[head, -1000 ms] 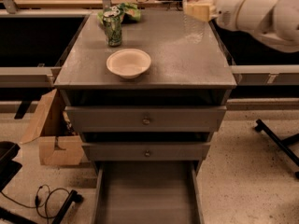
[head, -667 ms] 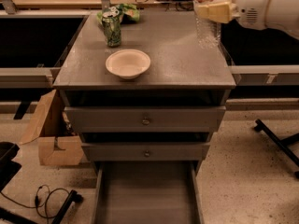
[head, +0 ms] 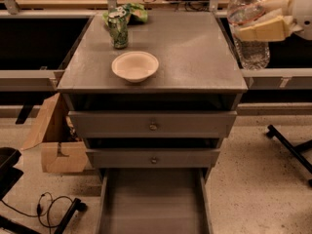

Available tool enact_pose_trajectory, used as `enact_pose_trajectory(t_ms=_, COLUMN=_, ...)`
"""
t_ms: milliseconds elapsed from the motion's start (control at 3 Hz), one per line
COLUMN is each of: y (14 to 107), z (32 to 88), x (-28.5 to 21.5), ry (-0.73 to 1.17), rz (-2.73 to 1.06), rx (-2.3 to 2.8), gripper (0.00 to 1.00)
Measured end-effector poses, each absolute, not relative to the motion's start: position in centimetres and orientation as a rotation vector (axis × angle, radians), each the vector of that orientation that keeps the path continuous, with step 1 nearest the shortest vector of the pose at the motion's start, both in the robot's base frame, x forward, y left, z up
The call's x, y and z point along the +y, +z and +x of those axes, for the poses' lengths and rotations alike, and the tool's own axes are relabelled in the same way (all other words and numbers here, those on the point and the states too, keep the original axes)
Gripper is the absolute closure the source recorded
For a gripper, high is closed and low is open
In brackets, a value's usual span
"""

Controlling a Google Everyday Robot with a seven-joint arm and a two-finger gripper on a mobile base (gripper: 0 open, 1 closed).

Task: Place water bottle into bottom drawer

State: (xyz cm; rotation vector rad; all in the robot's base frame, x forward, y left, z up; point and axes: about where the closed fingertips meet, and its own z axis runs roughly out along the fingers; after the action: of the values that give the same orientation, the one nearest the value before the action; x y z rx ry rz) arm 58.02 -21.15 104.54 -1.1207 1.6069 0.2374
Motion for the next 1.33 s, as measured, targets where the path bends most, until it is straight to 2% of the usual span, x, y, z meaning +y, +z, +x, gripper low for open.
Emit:
enact_pose_trajectory(t_ms=333, y=101.8, z=56.3, x=-21.0, ry=0.272, rz=-1.288, rx=1.659, gripper=1.0)
enact_pose_trajectory(t_ms=1000, y=101.2, z=55.4, x=-20.6, ry=0.306, rz=-1.326, rx=1.67, gripper=1.0)
enact_pose_trajectory(t_ms=1333, y=99.4, z=55.1, x=-18.1, ry=0.309, rz=-1.366, rx=1.683, gripper=1.0)
